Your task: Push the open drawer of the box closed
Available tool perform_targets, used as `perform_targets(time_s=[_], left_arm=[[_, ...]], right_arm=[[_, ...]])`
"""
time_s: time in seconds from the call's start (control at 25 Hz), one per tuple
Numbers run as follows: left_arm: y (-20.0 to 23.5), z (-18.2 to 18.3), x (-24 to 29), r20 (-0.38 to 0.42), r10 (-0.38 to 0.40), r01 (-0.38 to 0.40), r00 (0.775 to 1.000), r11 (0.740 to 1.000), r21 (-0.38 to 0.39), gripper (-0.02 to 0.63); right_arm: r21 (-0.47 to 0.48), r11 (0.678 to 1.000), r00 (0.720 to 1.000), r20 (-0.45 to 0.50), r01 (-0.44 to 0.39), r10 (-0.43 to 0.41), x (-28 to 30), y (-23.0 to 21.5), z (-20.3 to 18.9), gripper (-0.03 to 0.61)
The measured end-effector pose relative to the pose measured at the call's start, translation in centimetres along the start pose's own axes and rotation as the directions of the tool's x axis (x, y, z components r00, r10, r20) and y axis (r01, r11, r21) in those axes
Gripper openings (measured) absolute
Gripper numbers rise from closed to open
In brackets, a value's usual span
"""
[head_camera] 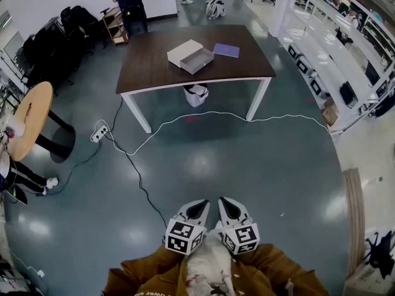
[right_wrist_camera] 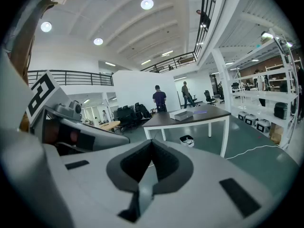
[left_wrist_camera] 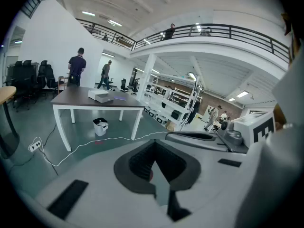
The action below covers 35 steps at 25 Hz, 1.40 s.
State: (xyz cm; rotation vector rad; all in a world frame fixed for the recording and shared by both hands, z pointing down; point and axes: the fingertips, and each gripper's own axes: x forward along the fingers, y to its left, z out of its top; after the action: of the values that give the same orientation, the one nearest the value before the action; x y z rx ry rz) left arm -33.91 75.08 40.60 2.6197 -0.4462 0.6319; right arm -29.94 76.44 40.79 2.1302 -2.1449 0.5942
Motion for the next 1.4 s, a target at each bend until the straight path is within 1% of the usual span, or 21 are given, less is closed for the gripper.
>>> perform_targets(time_s=[0.24,0.4,0.52,0.72,0.84,1.12,1.28,1.4], left_arm=[[0.6,0.3,1.0,0.004,0.007,-0.007,1.0,1.0,0.006,0.005],[0.9,0.0,0.7,0.0,0.008,-0.008,1.0,1.0,-0.007,0.005],[1.8,-0.2,0.3,-0.001,0.019,-0.019,1.0,1.0,-0.021,0.005],[4.8,-0.3,-1.1,0.003,0.047,-0.047,0.999,0.998,-0.047,0.005],[7.1,-0.2,-2.2,0.005,0.052,-0.052,0.999,0.997,-0.063,0.005],[12.1,-0.1,-3.7,0.024,0.037,-0.035,0.999,0.995,-0.091,0.005],[13.7,0.2,-3.1,0.016,0.025,-0.023,1.0,0.994,-0.11,0.005],[14.8,0.9,-1.7,0.012,0.024,-0.023,1.0,0.992,-0.12,0.005]], right_arm=[[-0.004,1.0,1.0,-0.005,0.008,-0.008,0.6,-0.8,-0.2,0.005],[0.003,1.0,1.0,-0.014,0.01,-0.01,0.6,-0.4,-0.5,0.006],[0.027,1.0,1.0,-0.005,0.004,-0.004,1.1,0.0,-0.5,0.006],[0.058,0.998,1.0,-0.015,-0.012,0.013,3.0,1.8,-0.6,0.006],[0.049,0.999,0.999,-0.026,-0.018,0.02,5.0,3.3,-0.4,0.006],[0.023,1.0,0.999,-0.048,-0.011,0.013,9.3,6.7,-0.8,0.006],[0.023,1.0,0.999,-0.051,0.009,-0.008,10.7,6.3,0.0,0.006],[0.024,1.0,0.998,-0.056,0.011,-0.009,12.3,5.2,0.3,0.006]])
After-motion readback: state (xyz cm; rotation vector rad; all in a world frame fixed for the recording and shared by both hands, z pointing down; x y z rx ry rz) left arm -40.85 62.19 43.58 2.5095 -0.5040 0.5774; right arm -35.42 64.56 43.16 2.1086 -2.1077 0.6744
